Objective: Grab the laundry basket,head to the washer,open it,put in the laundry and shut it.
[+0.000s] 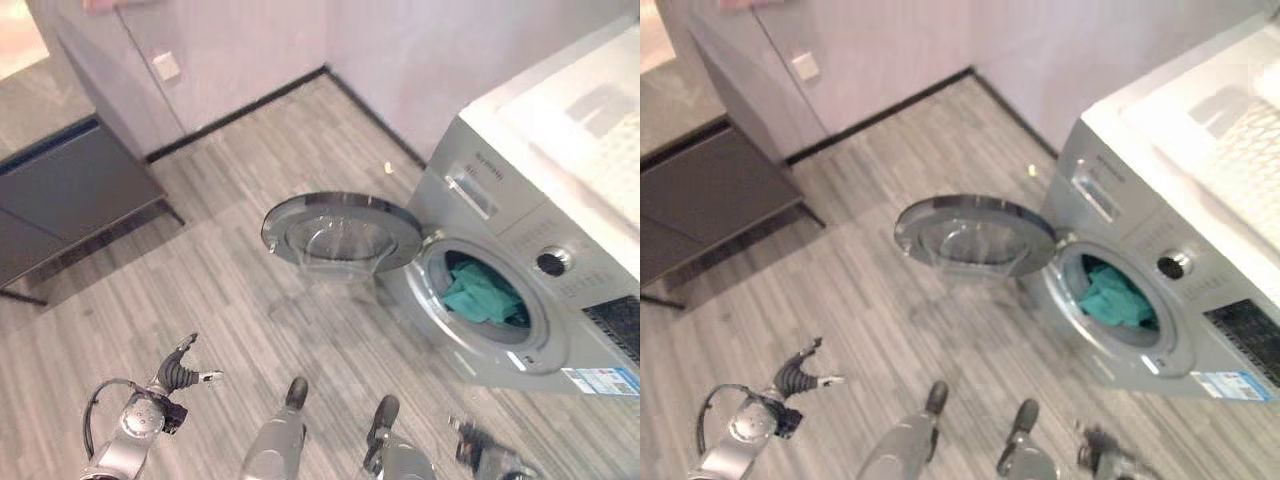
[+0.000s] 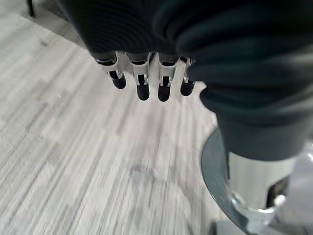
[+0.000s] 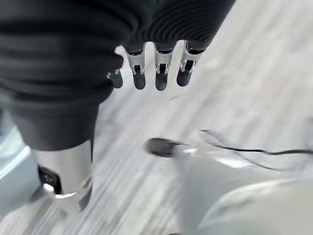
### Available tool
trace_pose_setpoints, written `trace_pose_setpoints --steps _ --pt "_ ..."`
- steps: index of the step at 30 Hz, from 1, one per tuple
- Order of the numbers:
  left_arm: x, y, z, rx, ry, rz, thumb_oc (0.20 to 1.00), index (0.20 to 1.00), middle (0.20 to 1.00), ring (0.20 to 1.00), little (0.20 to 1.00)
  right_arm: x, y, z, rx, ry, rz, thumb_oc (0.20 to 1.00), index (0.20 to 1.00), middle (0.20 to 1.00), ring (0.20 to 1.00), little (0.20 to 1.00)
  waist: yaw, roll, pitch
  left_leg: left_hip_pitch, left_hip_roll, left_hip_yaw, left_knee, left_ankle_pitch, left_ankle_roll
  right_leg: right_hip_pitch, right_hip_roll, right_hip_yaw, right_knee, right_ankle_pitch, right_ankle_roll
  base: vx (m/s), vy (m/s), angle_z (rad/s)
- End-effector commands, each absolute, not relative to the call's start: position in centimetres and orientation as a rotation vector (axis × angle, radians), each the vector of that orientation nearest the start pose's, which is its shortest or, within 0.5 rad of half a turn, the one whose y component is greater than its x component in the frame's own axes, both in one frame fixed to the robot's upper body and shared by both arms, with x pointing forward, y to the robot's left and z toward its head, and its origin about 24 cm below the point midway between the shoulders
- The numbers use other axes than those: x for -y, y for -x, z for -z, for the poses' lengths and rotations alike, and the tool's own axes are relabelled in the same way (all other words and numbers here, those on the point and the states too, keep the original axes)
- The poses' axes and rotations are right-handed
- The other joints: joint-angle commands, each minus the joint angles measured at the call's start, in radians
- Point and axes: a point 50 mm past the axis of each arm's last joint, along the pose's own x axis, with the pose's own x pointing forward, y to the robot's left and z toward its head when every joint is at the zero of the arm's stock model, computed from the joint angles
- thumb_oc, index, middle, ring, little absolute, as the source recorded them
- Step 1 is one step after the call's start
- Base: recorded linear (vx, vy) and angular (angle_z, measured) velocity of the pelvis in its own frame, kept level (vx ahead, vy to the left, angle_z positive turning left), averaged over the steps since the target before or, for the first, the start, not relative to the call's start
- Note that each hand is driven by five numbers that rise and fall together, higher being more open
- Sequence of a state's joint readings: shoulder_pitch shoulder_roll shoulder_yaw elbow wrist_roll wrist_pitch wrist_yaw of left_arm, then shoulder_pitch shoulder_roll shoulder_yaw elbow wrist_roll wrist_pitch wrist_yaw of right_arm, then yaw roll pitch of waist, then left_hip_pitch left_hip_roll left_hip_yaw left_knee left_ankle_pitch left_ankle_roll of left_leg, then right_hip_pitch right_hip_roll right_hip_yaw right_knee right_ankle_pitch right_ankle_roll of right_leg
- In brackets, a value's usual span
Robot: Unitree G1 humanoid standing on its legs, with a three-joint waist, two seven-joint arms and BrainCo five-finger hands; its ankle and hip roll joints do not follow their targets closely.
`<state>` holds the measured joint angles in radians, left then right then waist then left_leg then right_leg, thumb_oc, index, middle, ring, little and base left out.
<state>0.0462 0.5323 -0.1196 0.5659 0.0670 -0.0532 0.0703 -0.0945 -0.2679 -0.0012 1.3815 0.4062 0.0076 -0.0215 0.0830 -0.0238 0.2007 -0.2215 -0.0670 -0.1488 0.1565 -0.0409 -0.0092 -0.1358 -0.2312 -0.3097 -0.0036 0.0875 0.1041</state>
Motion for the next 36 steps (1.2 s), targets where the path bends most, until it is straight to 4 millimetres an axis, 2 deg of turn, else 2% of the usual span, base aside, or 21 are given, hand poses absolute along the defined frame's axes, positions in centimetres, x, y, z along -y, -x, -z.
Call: trace_pose_setpoints --steps 1,2,3,4,6,8,11,15,24,28,31,36 --pt "-30.5 -20.2 4.6 -0.538 -0.662 -0.201 1.0 1.0 1.0 1.0 1.0 26.0 -9.9 15.5 -1.249 0.024 0.35 1.0 1.0 1.0 1.0 1.0 -0.017 0.035 -0.042 0.072 0.006 -0.019 -0.058 -0.052 -0.006 -0.022 -0.019 0.111 0.083 -0.018 0.067 -0.04 0.221 -0.5" --pt "-30.2 -20.2 5.0 -0.555 -0.66 -0.196 1.0 1.0 1.0 1.0 1.0 25.7 -9.7 15.7 -1.266 0.077 0.307 1.0 1.0 1.0 1.0 1.0 -0.016 0.043 -0.038 0.098 0.012 -0.005 -0.071 -0.047 0.003 -0.016 0.018 0.136 0.13 -0.059 0.059 -0.11 0.247 -0.58" --pt "-29.8 -19.1 6.6 -0.633 -0.651 -0.175 1.0 1.0 1.0 1.0 1.0 25.1 -9.1 15.9 -1.297 0.15 0.236 1.0 1.0 1.0 1.0 1.0 -0.013 0.051 -0.055 0.13 0.02 0.009 -0.105 -0.018 0.011 0.013 0.081 0.131 0.198 -0.125 0.041 -0.11 0.165 -0.86" --pt "-28.8 -17.9 8.6 -0.718 -0.605 -0.149 1.0 1.0 1.0 1.0 1.0 24.4 -8.8 16.2 -1.307 0.173 0.193 1.0 1.0 1.0 1.0 1.0 -0.011 0.046 -0.089 0.146 0.022 0.019 -0.141 0.014 0.014 0.057 0.133 0.115 0.218 -0.169 0.03 -0.1 0.111 -0.77" --pt "-27.7 -16.5 10.3 -0.799 -0.558 -0.126 1.0 1.0 1.0 1.0 1.0 23.7 -8.2 16.5 -1.335 0.202 0.151 1.0 1.0 1.0 1.0 1.0 0.004 0.03 -0.12 0.158 0.017 0.026 -0.17 0.033 0.013 0.114 0.165 0.126 0.191 -0.191 0.021 -0.07 0.007 -0.46" --pt "-25.9 -15.6 11.7 -0.847 -0.508 -0.097 1.0 1.0 1.0 1.0 1.0 23.4 -8.1 16.6 -1.358 0.257 0.118 1.0 1.0 1.0 1.0 1.0 0.026 0.027 -0.141 0.166 0.022 0.048 -0.199 0.055 0.011 0.143 0.156 0.107 0.135 -0.184 0.024 -0.09 -0.028 -0.28" --pt "-23.7 -14.2 13.5 -0.926 -0.439 -0.069 1.0 1.0 1.0 1.0 1.0 22.9 -7.7 16.8 -1.372 0.245 0.123 1.0 1.0 1.0 1.0 1.0 0.028 0.013 -0.178 0.182 0.017 0.062 -0.234 0.065 0.005 0.183 0.16 0.119 0.04 -0.185 0.014 -0.05 -0.027 -0.15" --pt "-22.3 -12.8 14.6 -0.994 -0.437 0.0 1.0 1.0 1.0 1.0 1.0 22.8 -7.5 16.8 -1.371 0.246 0.144 1.0 1.0 1.0 1.0 1.0 0.017 0.01 -0.201 0.201 0.027 0.074 -0.241 0.062 0.004 0.194 0.168 0.127 0.014 -0.174 0.009 -0.01 -0.017 0.08" --pt "-22.8 -9.5 16.0 -1.144 -0.383 -0.067 1.0 1.0 1.0 1.0 1.0 22.4 -6.6 17.0 -1.326 0.26 0.116 1.0 1.0 1.0 1.0 1.0 -0.014 -0.002 -0.219 0.221 0.039 0.093 -0.244 0.061 -0.004 0.211 0.178 0.153 -0.017 -0.164 0.001 -0.03 -0.024 -0.05" --pt "-23.3 -8.5 16.1 -1.167 -0.322 -0.148 1.0 1.0 1.0 1.0 1.0 22.3 -7.2 16.7 -1.238 0.318 0.081 1.0 1.0 1.0 1.0 1.0 -0.029 -0.003 -0.216 0.226 0.044 0.105 -0.244 0.059 -0.007 0.215 0.179 0.167 -0.029 -0.158 0.001 -0.03 -0.011 -0.09" --pt "-23.4 -7.8 16.3 -1.175 -0.272 -0.2 1.0 1.0 1.0 1.0 1.0 22.8 -7.5 16.2 -1.16 0.274 0.121 1.0 1.0 1.0 1.0 1.0 -0.046 0.002 -0.209 0.232 0.047 0.122 -0.244 0.056 -0.008 0.212 0.18 0.186 -0.028 -0.154 0.002 -0.04 0.011 -0.12" --pt "-23.2 -6.4 16.6 -1.206 -0.244 -0.2 1.0 1.0 1.0 1.0 1.0 24.2 -6.3 16.1 -1.167 0.201 0.217 1.0 1.0 1.0 1.0 1.0 -0.065 0.008 -0.205 0.241 0.05 0.136 -0.244 0.047 -0.008 0.211 0.18 0.212 -0.03 -0.147 0.001 -0.01 0.016 -0.22"
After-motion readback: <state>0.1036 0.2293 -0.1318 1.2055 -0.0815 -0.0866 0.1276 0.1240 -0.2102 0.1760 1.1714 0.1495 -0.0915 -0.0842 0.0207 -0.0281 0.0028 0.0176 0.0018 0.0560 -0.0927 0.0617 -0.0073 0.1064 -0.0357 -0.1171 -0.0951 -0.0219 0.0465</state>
